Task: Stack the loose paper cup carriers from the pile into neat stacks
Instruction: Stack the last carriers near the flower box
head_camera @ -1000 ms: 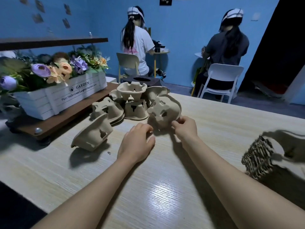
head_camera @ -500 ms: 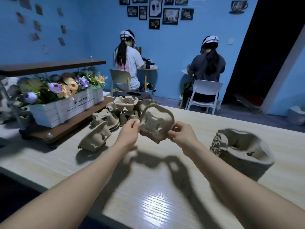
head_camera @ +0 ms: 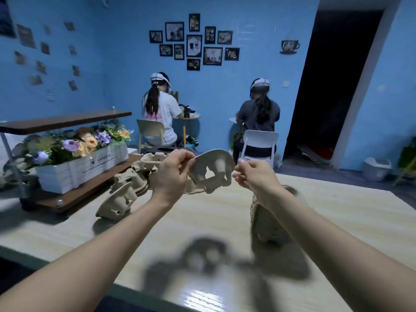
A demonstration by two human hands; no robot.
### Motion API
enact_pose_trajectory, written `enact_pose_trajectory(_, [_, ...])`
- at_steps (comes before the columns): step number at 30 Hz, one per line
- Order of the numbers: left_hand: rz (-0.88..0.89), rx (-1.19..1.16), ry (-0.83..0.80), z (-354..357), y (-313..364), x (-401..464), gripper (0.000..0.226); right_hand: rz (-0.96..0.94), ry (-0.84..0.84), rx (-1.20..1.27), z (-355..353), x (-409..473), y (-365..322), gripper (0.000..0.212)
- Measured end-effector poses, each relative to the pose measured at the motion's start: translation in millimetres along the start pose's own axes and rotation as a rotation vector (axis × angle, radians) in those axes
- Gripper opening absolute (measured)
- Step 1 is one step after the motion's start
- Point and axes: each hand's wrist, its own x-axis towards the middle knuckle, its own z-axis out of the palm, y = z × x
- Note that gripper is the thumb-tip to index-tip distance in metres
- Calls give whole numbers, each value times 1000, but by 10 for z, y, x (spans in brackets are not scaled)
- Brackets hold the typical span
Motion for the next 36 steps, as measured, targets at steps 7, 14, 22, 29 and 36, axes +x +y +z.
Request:
enact_pose_trajectory(7, [352,87,-109,292,404,-143,17,187,75,107,-495,-243,-198,20])
enact_pose_trajectory(14, [245,-39,-278,600,605,-226,23,223,157,152,-954,-395,-179,18])
enact_pose_trajectory(22, [-499,-285,-370,924,820,-212,14,180,195,130,-1258,-429,-18,26])
enact_pose_trajectory(29, [-671,-424,-343,1054,896,-232,13,163,224,-68,-1361,-423,196,17])
enact_pose_trajectory(36, [-657,-283,-361,1107,844,-290,13,54,274,-405,-1394,-425,361,12])
